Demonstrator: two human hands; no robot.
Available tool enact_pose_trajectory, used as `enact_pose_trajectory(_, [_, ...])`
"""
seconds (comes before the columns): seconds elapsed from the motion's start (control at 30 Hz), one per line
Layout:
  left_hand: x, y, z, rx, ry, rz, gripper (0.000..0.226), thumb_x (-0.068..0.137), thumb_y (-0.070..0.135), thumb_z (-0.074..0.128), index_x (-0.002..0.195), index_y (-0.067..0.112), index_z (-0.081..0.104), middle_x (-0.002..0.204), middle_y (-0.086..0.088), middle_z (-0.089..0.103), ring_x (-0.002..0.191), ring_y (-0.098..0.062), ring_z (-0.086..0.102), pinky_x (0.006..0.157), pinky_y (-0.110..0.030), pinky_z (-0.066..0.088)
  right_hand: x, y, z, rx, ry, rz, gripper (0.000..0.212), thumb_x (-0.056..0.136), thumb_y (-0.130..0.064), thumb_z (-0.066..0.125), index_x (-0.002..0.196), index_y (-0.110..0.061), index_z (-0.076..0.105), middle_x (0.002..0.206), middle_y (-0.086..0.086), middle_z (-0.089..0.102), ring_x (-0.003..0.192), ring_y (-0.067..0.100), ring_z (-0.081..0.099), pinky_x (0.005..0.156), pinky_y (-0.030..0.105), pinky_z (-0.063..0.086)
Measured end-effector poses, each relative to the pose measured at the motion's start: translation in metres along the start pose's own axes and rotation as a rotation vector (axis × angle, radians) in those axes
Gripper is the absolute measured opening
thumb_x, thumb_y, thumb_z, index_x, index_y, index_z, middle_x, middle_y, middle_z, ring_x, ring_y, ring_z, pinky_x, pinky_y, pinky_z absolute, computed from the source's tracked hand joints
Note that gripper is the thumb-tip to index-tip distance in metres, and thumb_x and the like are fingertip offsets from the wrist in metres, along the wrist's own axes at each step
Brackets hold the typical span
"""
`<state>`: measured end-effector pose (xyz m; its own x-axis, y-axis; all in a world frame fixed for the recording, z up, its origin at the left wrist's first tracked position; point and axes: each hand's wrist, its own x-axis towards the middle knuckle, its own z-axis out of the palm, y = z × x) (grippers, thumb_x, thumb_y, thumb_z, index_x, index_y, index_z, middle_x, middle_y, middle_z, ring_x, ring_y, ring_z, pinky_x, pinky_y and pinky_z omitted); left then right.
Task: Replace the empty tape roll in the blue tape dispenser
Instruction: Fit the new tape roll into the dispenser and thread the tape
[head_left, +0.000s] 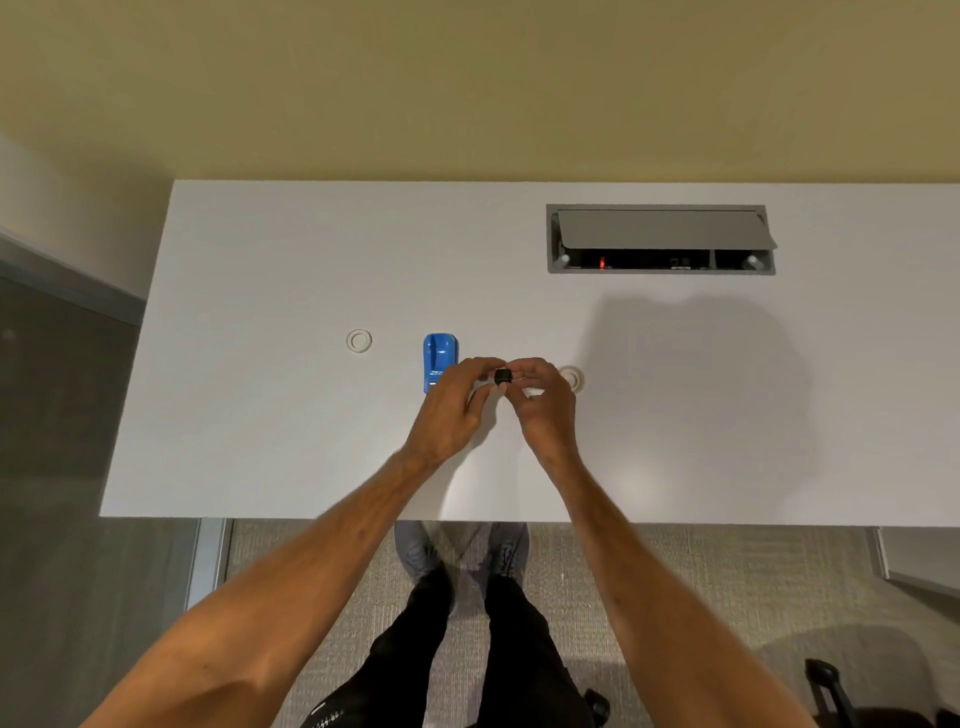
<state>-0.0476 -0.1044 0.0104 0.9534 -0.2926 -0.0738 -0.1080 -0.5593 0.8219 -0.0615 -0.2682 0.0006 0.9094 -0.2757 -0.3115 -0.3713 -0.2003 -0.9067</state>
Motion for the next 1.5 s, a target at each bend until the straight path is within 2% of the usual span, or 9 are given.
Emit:
enact_pose_trajectory(0.1, [0.002,0.0,0.013,-0.017,0.005,-0.009,0.03,0.111,0.016,0.055,0.139,0.013,0.066,0.13,0.001,0.073,0.116,-0.008,0.064,0.103,-0.018,0.049,0.001,0.007,-0.009,0.025,-0.002,0.012,0.019,0.095,-0.01,0.08,0.11,-0.021,0.075,0.106,-0.011,0.076,0.097,0.003,0.071,0.091,0.037,0.064])
enact_pose_trajectory(0.37, [0.008,0.006,0.032,-0.05,0.003,-0.078,0.022,0.113,0.022,0.055,0.129,0.017,0.069,0.12,0.004,0.075,0.108,-0.013,0.07,0.097,-0.039,0.06,0.001,0.017,-0.027,0.064,-0.031,0.03,0.027,0.092,-0.004,0.079,0.11,-0.023,0.075,0.106,-0.013,0.075,0.098,0.004,0.07,0.093,0.037,0.063])
enact_pose_trajectory(0.5, [0.01,0.005,0.034,-0.032,0.008,-0.089,0.022,0.112,0.021,0.055,0.129,0.018,0.068,0.122,0.005,0.075,0.11,-0.012,0.07,0.1,-0.036,0.06,-0.001,0.024,-0.04,-0.116,0.055,-0.09,0.046,0.088,-0.001,0.08,0.125,-0.027,0.07,0.123,-0.008,0.065,0.114,0.012,0.062,0.095,0.028,0.054])
enact_pose_trajectory(0.6, [0.011,0.004,0.033,-0.002,0.003,-0.108,0.023,0.111,0.021,0.057,0.131,0.018,0.069,0.12,0.005,0.076,0.107,-0.01,0.071,0.097,-0.03,0.061,0.001,0.037,-0.052,-0.428,0.176,-0.159,0.058,0.083,0.001,0.079,0.133,-0.024,0.063,0.129,-0.001,0.061,0.123,0.025,0.056,0.098,0.043,0.05])
enact_pose_trajectory(0.67, [0.011,0.004,0.033,0.008,0.002,-0.113,0.024,0.11,0.02,0.059,0.131,0.018,0.07,0.119,0.005,0.077,0.104,-0.009,0.071,0.094,-0.026,0.061,0.002,0.046,-0.056,-0.556,0.165,-0.123,0.063,0.083,0.0,0.079,0.138,-0.023,0.058,0.133,0.002,0.058,0.125,0.029,0.055,0.098,0.05,0.05])
enact_pose_trajectory(0.87, [0.013,0.005,0.038,-0.012,-0.008,-0.113,0.024,0.11,0.02,0.059,0.131,0.02,0.069,0.12,0.006,0.076,0.104,-0.007,0.071,0.093,-0.019,0.058,0.009,0.061,-0.058,-0.689,0.15,-0.05,0.074,0.083,-0.006,0.084,0.147,-0.021,0.05,0.141,0.005,0.054,0.129,0.03,0.053,0.102,0.05,0.048])
enact_pose_trajectory(1.1, [0.011,0.004,0.034,-0.005,-0.008,-0.115,0.025,0.11,0.022,0.058,0.133,0.018,0.068,0.122,0.005,0.075,0.105,-0.007,0.07,0.093,-0.017,0.057,0.018,0.061,-0.059,-0.738,0.141,-0.074,0.071,0.084,-0.016,0.087,0.146,-0.022,0.054,0.136,0.006,0.054,0.126,0.031,0.053,0.097,0.051,0.046])
enact_pose_trajectory(1.37, [0.008,0.004,0.025,-0.012,0.003,-0.133,0.024,0.11,0.021,0.059,0.131,0.019,0.069,0.12,0.006,0.075,0.105,-0.008,0.071,0.092,-0.018,0.058,0.024,0.059,-0.061,-0.734,0.153,-0.082,0.051,0.084,-0.016,0.087,0.128,-0.024,0.061,0.128,0.004,0.056,0.12,0.031,0.055,0.09,0.052,0.05])
enact_pose_trajectory(1.5, [0.005,0.004,0.022,-0.03,0.017,-0.139,0.024,0.11,0.021,0.058,0.131,0.02,0.069,0.121,0.007,0.075,0.106,-0.007,0.071,0.093,-0.016,0.057,0.023,0.052,-0.064,-0.684,0.126,-0.049,0.045,0.09,-0.022,0.08,0.129,-0.025,0.058,0.128,0.001,0.06,0.123,0.029,0.055,0.097,0.05,0.047])
